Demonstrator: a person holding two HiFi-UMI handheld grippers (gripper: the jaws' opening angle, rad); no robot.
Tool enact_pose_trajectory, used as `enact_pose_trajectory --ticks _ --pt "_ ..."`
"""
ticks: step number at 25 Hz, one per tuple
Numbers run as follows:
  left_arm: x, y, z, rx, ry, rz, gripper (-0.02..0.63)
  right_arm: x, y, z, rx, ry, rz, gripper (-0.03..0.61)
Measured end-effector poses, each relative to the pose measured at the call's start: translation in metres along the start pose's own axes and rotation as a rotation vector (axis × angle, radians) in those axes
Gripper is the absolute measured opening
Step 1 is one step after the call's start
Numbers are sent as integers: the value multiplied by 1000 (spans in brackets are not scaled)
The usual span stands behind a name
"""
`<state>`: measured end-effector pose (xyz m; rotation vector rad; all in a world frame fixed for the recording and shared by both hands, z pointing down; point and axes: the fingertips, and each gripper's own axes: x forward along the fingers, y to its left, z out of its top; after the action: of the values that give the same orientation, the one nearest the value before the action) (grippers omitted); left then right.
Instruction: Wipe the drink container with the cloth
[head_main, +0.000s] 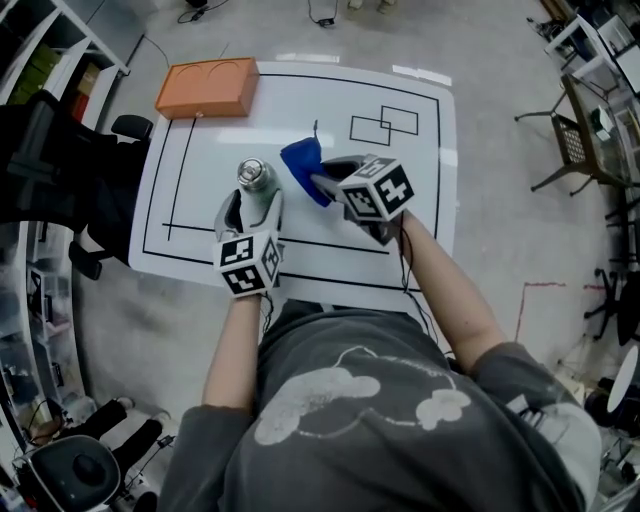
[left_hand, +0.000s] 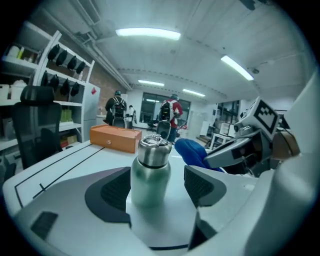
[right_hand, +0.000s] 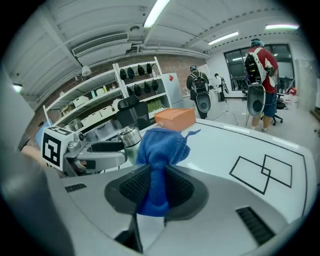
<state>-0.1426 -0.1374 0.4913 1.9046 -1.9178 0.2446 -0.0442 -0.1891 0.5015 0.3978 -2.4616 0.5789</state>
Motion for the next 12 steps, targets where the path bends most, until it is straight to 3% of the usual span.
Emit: enact_pose_trajectory --ticks 4,7,12 --pt "11 9 5 -18 -7 152 322 -10 5 -5 -4 -5 -1 87" --pt "23 13 4 -72 16 170 322 -14 7 -8 -2 -7 -1 87" --pt "30 14 0 -56 49 177 321 -21 6 -10 2 -6 -2 87"
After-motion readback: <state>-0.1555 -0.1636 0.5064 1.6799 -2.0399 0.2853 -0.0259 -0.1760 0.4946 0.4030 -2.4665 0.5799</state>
